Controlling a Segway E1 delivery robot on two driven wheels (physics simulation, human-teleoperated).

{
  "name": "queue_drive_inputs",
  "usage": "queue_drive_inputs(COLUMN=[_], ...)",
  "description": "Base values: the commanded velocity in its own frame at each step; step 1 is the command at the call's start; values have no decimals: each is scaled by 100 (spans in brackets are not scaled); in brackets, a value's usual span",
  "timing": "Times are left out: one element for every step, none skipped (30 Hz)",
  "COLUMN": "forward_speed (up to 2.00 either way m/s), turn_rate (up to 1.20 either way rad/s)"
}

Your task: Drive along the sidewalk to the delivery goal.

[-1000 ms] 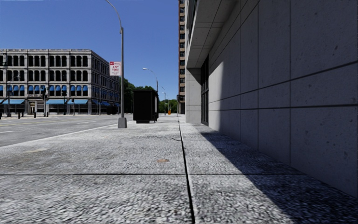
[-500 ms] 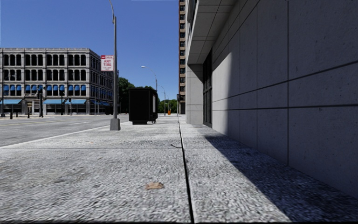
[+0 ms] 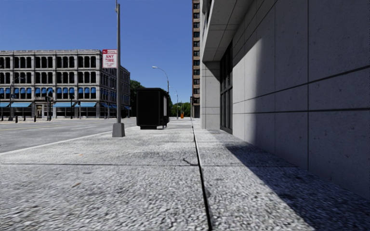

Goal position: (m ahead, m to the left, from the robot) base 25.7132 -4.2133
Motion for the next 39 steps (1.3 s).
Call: queue_drive_inputs(forward_speed=[200, 200, 200, 200, 200, 200, 200, 200, 200, 200, 200, 200, 200, 200, 200, 200, 200, 200, 200, 200, 200, 200, 200, 200, 200, 200, 200, 200, 200, 200, 200, 200, 200, 200, 200, 200, 200, 200, 200], turn_rate=[0, 0, 0, 0, 0, 0, 0, 0, 0, 0, 0, 0, 0, 0, 0, 0, 0, 0, 0, 0, 0, 0, 0, 0, 0, 0, 0, 0, 0, 0, 0, 0, 0, 0, 0, 0, 0, 0, 0])
